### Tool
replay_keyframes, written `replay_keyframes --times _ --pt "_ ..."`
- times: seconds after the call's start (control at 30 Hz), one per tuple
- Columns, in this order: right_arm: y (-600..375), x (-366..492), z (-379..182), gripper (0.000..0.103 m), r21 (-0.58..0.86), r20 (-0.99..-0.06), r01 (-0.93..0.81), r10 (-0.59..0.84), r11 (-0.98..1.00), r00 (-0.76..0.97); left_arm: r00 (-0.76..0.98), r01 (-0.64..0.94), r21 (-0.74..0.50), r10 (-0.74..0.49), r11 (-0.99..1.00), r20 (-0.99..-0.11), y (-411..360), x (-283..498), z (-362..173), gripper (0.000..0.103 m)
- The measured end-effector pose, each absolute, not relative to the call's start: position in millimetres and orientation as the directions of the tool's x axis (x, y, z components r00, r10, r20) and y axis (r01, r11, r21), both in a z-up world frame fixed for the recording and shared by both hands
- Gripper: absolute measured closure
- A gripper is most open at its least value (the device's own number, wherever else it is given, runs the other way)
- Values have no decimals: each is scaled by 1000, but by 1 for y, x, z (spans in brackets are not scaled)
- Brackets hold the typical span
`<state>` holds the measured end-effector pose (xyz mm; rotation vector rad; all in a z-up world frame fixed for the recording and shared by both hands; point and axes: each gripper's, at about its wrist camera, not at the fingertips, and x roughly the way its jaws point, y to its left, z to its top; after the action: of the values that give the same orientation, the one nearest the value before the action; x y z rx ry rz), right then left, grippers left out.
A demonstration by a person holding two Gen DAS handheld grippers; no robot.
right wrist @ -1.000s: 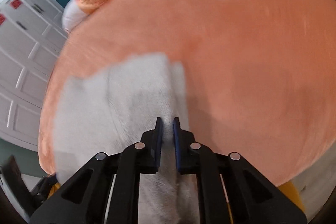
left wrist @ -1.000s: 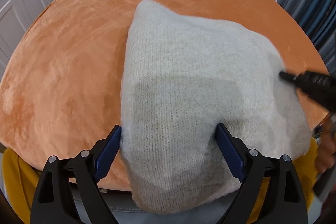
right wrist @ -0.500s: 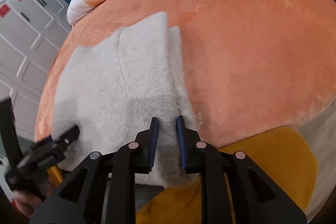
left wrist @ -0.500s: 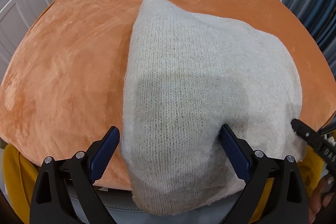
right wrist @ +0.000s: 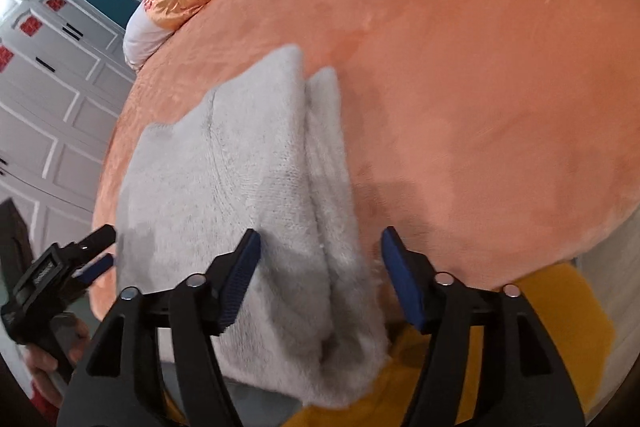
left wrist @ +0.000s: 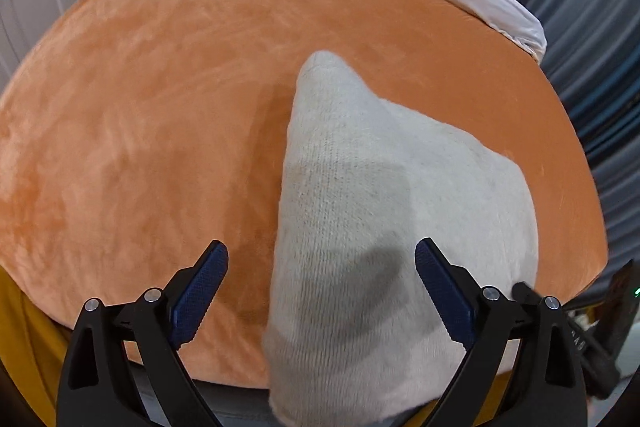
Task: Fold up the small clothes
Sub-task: 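Grasp the sweater hem with both tools, then lift the hem with both tools, fold it toward the collar, release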
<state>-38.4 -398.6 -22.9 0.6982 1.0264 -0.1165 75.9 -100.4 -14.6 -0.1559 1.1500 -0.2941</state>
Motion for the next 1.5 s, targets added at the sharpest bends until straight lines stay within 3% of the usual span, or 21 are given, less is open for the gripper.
replay_keyframes --times 0.27,0.57,0.77,0.83,1.03,1.1,1.2,1.33,1.5 --pt "-399 -22 -44 25 561 -782 356 336 748 525 291 176 -333 -372 926 -881 -118 83 -47 6" --pt "-401 -4 -48 25 600 -752 300 396 741 527 267 185 -375 -413 909 -871 -125 94 -60 5" --pt "-396 5 -46 45 600 -757 301 403 741 515 278 257 -328 -395 909 -876 -131 89 -45 26" --pt "-397 5 -47 45 604 -755 300 409 739 512 279 292 -309 -389 905 -878 -133 88 -41 32" --pt "-402 9 -54 41 633 -745 336 429 698 511 267 299 -296 -378 907 -887 -131 93 -45 32" --pt "-400 10 -49 55 613 -758 331 415 718 504 273 321 -284 -375 903 -886 -137 94 -42 39" --pt "-398 7 -34 67 599 -760 319 396 735 515 275 364 -280 -390 888 -879 -140 92 -31 54" --pt "-394 -1 -11 69 591 -748 301 369 748 551 269 406 -297 -424 864 -865 -139 89 -13 61" --pt "-388 -14 23 70 571 -732 288 318 769 602 294 456 -287 -447 842 -844 -141 82 14 62"
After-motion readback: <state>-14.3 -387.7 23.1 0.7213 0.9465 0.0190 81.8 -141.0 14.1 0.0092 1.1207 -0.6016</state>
